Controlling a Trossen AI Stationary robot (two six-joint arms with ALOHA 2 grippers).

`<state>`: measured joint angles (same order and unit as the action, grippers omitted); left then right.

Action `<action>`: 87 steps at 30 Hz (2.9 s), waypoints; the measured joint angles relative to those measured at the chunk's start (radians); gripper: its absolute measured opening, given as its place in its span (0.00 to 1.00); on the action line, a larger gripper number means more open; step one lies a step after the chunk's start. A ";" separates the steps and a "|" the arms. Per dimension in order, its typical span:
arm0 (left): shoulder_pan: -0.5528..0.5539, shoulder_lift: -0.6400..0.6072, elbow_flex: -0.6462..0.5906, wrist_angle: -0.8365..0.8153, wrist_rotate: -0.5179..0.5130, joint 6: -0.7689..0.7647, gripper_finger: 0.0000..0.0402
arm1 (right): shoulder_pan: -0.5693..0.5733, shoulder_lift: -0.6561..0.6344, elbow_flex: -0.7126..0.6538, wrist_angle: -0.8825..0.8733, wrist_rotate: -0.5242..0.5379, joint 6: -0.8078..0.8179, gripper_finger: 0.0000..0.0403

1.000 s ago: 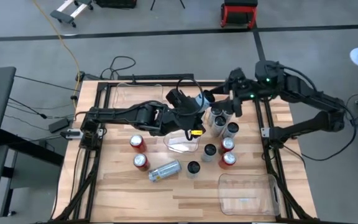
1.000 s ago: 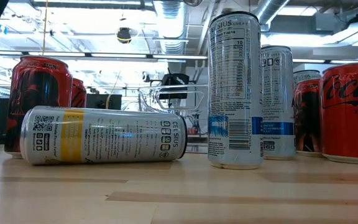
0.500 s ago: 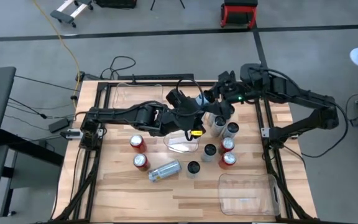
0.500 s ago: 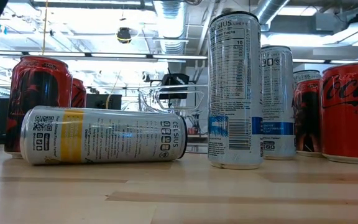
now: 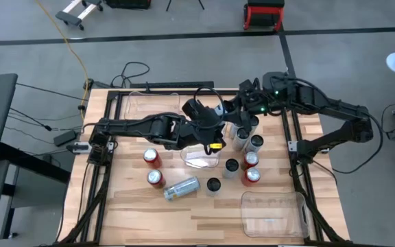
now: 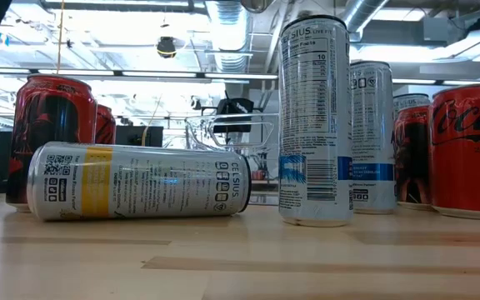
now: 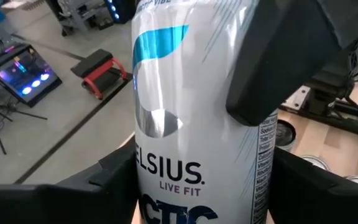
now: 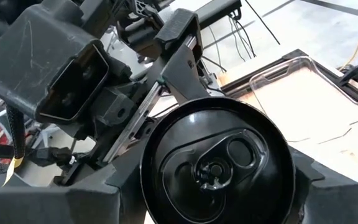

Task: Sort soda cans
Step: Adjust the white blue soda can, then put the white blue soda can into the middle transparent bin

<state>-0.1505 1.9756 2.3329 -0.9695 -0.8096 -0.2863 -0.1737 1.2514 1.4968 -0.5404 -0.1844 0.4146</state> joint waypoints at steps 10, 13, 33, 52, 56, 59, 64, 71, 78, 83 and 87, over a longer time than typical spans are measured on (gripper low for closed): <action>-0.010 -0.097 0.002 -0.186 -0.013 -0.062 0.80 | -0.013 -0.024 0.001 -0.068 0.103 -0.040 0.62; -0.014 -0.138 0.002 -0.280 -0.029 -0.086 0.81 | -0.022 0.008 0.002 -0.132 0.128 -0.077 0.62; -0.075 -0.445 -0.416 -0.313 -0.066 -0.251 0.75 | -0.035 0.436 0.002 -0.007 0.292 -0.162 0.62; -0.047 -0.864 -1.053 0.194 0.065 -0.125 0.73 | -0.110 0.570 0.003 0.042 0.287 -0.140 0.62; -0.024 -0.878 -1.118 0.281 0.114 -0.083 0.73 | -0.112 0.613 0.002 0.045 0.288 -0.132 0.62; -0.005 -0.877 -1.151 0.300 0.155 -0.066 0.73 | -0.109 0.629 0.002 0.075 0.278 -0.127 0.62; 0.014 -0.878 -1.191 0.308 0.183 -0.073 0.73 | -0.110 0.636 0.003 0.080 0.275 -0.117 0.63; 0.032 -0.877 -1.205 0.309 0.188 -0.061 0.73 | -0.110 0.630 0.004 0.080 0.278 -0.125 0.86; 0.051 -0.877 -1.205 0.309 0.187 -0.035 0.73 | -0.110 0.620 0.003 0.063 0.278 -0.111 0.98; 0.050 -0.877 -1.205 0.307 0.188 -0.044 0.73 | -0.110 0.527 0.002 0.009 0.307 -0.062 0.97; 0.051 -0.877 -1.205 0.278 0.208 -0.048 0.73 | -0.096 0.405 0.002 -0.046 0.314 -0.048 0.97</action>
<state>-0.0998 1.0985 1.1275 -0.6914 -0.6013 -0.3344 -0.2695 1.6569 1.4986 -0.5867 0.1301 0.3664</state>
